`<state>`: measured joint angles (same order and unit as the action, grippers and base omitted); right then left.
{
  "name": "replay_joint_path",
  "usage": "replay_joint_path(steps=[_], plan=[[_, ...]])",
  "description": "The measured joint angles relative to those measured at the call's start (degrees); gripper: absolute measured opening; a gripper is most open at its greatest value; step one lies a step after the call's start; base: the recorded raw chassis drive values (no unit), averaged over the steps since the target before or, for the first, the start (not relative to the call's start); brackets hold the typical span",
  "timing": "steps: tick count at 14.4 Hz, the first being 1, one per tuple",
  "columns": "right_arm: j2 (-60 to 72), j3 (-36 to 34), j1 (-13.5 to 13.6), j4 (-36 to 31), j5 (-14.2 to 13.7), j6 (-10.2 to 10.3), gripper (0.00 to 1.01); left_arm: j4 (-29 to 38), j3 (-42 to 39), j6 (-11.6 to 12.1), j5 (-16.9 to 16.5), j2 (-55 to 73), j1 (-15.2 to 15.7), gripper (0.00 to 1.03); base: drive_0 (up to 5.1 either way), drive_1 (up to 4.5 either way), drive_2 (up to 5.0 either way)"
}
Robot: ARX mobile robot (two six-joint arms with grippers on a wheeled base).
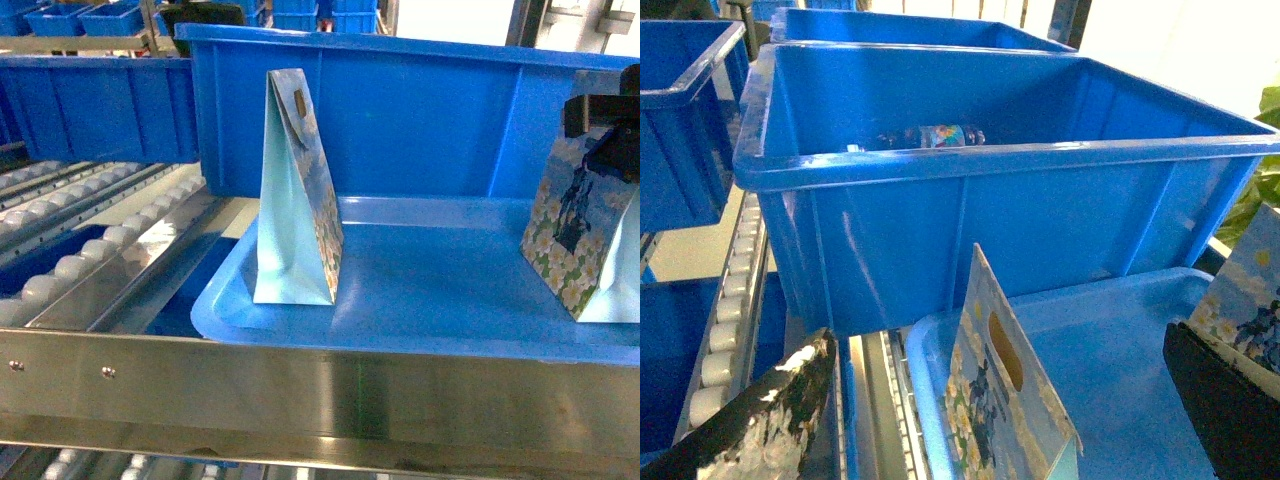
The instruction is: Move flower gift bag to table near conveyor
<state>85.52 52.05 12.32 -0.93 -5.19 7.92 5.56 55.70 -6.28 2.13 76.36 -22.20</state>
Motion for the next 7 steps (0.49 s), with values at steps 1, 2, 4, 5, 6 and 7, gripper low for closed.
replay_joint_path(steps=[1,2,4,5,6,7], plan=[[0.0,-0.2,0.0,-0.1,0.7,0.1,0.14,0.0,0.0,0.0,0.0,0.0,0.0,0.98,0.0,0.00,0.0],[0.0,-0.6,-0.1,-0.6,1.1,0.2,0.02,0.0,0.0,0.0,0.0,0.0,0.0,0.98,0.0,0.00,0.0],[-0.5,-2.3,-0.3,-2.9,1.8,0.2,0.02,0.0,0.0,0.0,0.0,0.0,0.0,0.98,0.0,0.00,0.0],[-1.2,-3.2,-0.4,-3.8,2.1,0.2,0.02,0.0,0.0,0.0,0.0,0.0,0.0,0.98,0.0,0.00,0.0],[-2.5,-4.3,-0.4,-4.3,2.2,0.2,0.02,0.0,0.0,0.0,0.0,0.0,0.0,0.98,0.0,0.00,0.0],[-4.7,-6.2,-0.4,-5.0,2.4,0.0,0.02,0.0,0.0,0.0,0.0,0.0,0.0,0.98,0.0,0.00,0.0]])
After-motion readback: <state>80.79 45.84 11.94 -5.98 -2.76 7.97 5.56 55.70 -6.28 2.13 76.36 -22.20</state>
